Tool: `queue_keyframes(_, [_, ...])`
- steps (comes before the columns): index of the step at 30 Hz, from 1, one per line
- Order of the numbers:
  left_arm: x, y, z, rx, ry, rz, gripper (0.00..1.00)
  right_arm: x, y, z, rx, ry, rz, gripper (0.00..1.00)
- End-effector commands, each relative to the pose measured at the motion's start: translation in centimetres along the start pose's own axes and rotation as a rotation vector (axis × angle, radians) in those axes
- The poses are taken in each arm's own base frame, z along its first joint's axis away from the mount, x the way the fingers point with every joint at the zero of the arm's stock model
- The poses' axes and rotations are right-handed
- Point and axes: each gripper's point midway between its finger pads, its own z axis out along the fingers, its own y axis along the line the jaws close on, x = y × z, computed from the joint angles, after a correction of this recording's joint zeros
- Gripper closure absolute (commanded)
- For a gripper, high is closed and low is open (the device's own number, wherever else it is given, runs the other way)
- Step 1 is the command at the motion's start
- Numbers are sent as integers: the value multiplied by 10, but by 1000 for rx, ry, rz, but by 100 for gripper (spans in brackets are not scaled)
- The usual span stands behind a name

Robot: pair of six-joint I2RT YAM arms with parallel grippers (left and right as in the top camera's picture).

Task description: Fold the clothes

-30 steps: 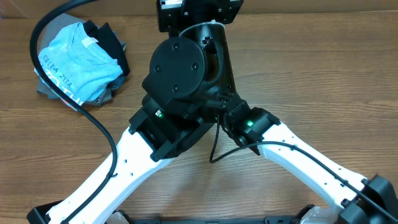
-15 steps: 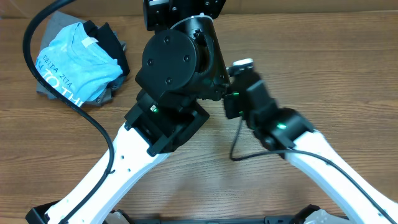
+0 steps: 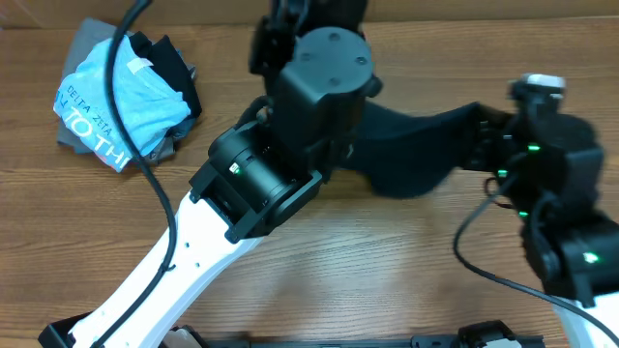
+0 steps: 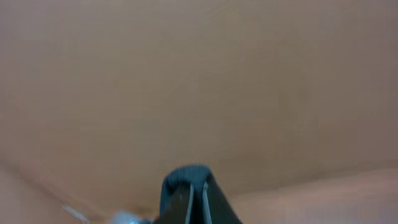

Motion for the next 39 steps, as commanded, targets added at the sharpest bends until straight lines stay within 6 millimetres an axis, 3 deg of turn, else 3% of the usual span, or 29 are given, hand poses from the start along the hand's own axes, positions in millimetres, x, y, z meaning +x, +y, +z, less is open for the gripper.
queue_keyframes(1, [7,-44,-8,339,51,-218,95,-20,-8,-16,-2,-39,28,96])
queue_keyframes(4, [39,-60,-17,472,172,-131,95,-20,-18,-19,9,-23,56,96])
queue_keyframes(7, [74,-61,-32,549,305,-39,96,-16,-31,-19,30,0,96,96])
queue_keyframes(10, [98,-41,-41,522,402,6,96,-16,-53,-18,96,2,170,96])
queue_keyframes(14, [104,7,-26,411,429,-56,96,-38,-76,-15,144,-72,222,96])
queue_keyframes(18, [84,35,12,443,329,-173,96,-70,-81,4,99,-170,218,96])
queue_keyframes(20, [60,46,32,480,217,-242,96,-94,-81,13,71,-256,223,96])
queue_keyframes(21, [39,52,37,516,131,-289,96,-112,-79,14,48,-320,228,96])
queue_keyframes(25, [-29,89,27,532,-113,-379,96,-162,-67,-7,-41,-461,182,96])
queue_keyframes(27, [-37,101,19,510,-128,-380,96,-169,-67,-16,-41,-470,179,96])
queue_keyframes(29, [-26,101,12,510,-68,-345,96,-163,-72,-17,-18,-434,181,96])
queue_keyframes(35, [62,90,22,450,277,-288,96,-105,-89,10,63,-185,161,92])
queue_keyframes(37, [75,84,20,469,332,-283,96,-87,-92,18,70,-104,164,93])
queue_keyframes(39, [76,86,18,463,335,-276,96,-78,-91,21,62,-64,154,96])
